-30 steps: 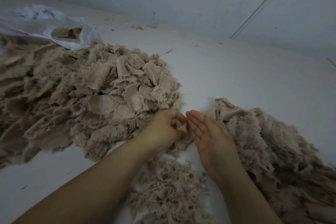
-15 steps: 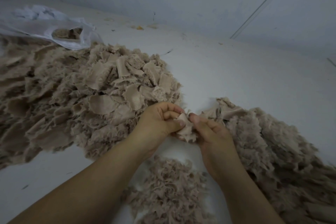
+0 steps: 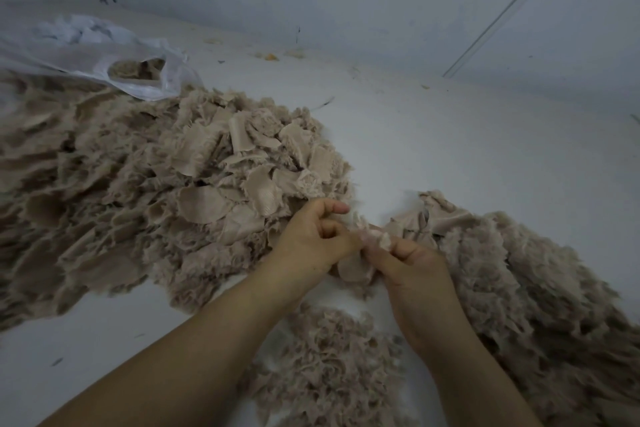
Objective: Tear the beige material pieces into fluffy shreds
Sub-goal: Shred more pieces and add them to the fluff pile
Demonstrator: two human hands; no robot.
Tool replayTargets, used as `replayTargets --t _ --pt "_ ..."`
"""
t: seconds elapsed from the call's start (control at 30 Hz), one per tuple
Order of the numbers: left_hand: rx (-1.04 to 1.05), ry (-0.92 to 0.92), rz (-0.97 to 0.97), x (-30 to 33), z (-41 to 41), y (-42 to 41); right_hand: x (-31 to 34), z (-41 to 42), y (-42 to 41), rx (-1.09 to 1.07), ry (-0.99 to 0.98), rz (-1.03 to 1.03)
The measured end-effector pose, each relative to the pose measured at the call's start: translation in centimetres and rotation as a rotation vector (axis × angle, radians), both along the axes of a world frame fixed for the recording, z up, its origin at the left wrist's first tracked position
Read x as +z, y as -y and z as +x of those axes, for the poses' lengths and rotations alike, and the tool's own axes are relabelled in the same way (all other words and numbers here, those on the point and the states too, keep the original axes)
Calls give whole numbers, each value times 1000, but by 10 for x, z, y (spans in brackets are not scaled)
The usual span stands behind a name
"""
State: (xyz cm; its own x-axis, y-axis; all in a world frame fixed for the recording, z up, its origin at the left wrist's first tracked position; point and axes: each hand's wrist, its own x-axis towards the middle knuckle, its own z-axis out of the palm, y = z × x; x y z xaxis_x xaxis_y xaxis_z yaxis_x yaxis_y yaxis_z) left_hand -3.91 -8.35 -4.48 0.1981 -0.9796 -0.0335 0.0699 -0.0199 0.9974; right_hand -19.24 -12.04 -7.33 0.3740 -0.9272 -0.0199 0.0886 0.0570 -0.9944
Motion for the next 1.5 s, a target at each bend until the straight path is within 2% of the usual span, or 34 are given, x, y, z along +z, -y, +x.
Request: replayTargets --t 0.07,0.17,0.43,0.5,0.53,0.6,0.63,0.67,0.7,0.77,0.8,0.93,1.1,1.3,1.4,1.5 --pt "-18 54 26 1 -2 1 1 0 1 19 -20 -35" --pt "12 58 -42 1 -5 -2 0 0 2 22 -43 -62" --pt "254 17 -142 -1 0 1 -3 2 3 -98 83 101" --pt "132 -10 -126 3 12 0 -2 2 4 -156 105 123" --pt "-31 8 -78 5 19 -3 -2 2 4 -174 114 121" --pt "-424 162 71 11 31 -10 -1 2 2 -183 147 129" --pt "-530 246 123 14 32 -13 -1 2 2 -177 160 130" --pt "-526 293 153 14 30 -12 0 1 2 -175 166 127" --pt "-436 302 167 14 26 -10 0 1 2 -177 171 121" --pt "-240 253 161 11 18 -3 -2 0 3 -170 170 111" --pt "-214 232 164 11 13 -2 -3 0 4 -153 170 103" --pt "-266 239 203 2 0 -3 -5 -1 4 -78 179 121" --pt "-294 255 231 2 2 -3 -4 0 4 -144 191 159" --pt "-557 340 265 13 31 -8 0 3 -1 -255 166 130" --pt "-703 379 290 20 42 -12 -1 1 1 -239 159 111" --pt "-624 371 302 19 36 -8 -1 2 1 -131 105 98"
